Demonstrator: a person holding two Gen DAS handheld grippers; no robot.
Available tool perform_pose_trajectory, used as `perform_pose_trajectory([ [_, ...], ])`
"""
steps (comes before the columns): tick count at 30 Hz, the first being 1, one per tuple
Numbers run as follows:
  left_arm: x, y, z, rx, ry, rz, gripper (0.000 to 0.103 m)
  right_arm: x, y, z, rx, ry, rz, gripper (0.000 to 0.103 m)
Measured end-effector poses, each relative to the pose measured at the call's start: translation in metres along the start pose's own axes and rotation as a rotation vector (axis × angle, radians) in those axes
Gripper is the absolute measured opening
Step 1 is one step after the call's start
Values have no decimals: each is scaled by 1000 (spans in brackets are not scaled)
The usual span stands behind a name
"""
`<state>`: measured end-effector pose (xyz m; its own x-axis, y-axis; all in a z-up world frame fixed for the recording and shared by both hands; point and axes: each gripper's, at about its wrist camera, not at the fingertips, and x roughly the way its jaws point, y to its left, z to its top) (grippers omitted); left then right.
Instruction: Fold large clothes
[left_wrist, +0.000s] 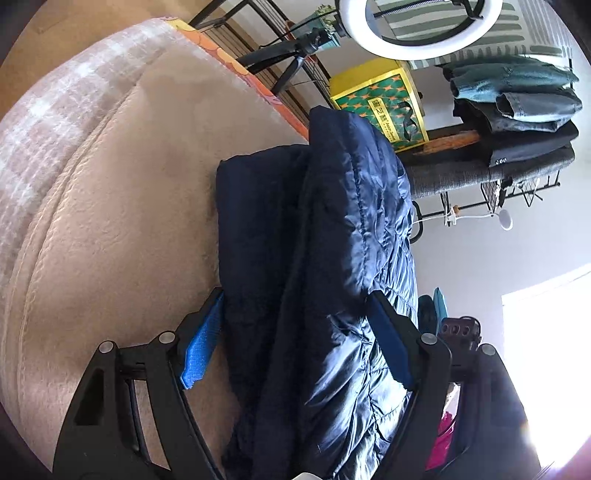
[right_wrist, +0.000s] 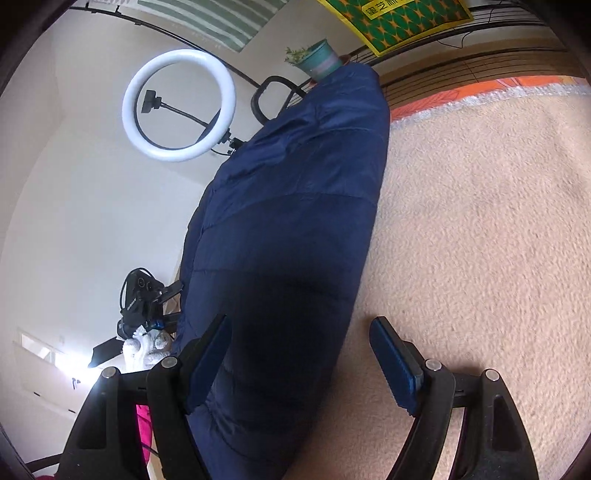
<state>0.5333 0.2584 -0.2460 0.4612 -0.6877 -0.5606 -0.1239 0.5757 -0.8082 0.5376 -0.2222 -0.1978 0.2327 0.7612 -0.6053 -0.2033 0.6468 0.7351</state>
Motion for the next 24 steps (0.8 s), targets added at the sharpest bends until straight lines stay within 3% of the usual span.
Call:
perform_pose_trajectory([
  [5,7,-5,4,9,-4,-5,78,12,1,1,11,-1,29,64],
  [12,18,-27,-3,136,13,101,72,15,2,4,19,17,40,62],
  [17,18,-21,-3,101,-7,70,72,15,1,2,17,-6,44,60],
  [19,24,-28,-2,117,-24,100,72,22,7,4,15,-13,34,61],
  [21,30,-36,-3,131,-14,106,39,28,10,6,19,-20,3,46],
  [24,26,-50,-10,166,-43,129,26,21,19,8,-2,-35,-32,30],
])
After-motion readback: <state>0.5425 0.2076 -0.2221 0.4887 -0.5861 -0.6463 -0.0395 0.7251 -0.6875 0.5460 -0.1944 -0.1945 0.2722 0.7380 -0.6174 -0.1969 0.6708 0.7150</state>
